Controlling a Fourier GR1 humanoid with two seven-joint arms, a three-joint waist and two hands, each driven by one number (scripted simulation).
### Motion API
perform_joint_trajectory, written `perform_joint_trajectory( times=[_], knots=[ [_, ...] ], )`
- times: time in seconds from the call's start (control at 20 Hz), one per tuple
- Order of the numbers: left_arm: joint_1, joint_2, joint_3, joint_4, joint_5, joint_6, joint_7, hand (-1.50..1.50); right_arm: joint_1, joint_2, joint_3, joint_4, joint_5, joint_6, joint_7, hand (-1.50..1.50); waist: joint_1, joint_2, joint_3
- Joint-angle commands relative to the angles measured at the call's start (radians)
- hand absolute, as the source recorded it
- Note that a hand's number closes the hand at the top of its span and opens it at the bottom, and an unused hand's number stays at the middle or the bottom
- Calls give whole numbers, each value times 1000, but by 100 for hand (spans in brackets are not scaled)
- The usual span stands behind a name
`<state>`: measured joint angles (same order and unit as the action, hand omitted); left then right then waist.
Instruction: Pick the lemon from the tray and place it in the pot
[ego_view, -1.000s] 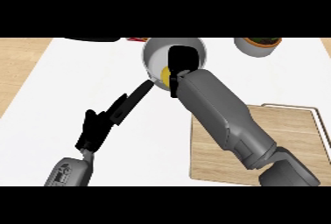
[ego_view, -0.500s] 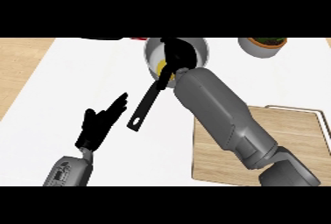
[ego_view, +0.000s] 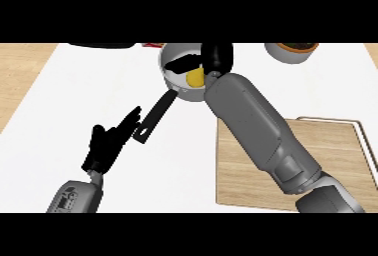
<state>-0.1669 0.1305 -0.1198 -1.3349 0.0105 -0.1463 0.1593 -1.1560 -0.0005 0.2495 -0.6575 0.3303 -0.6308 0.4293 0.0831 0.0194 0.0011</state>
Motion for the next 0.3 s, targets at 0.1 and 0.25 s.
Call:
perform_joint_trajectory(
  times=[0.1,0.25],
  knots=[
    [51,-8,12,-38,1,25,5,0,15,0,-117,-25,-81,-132,-167,-150,-51,-12,0],
    [80,-7,3,-83,-9,36,29,0,103,-2,-185,-34,-152,-108,-341,-150,-56,-12,0]
  ],
)
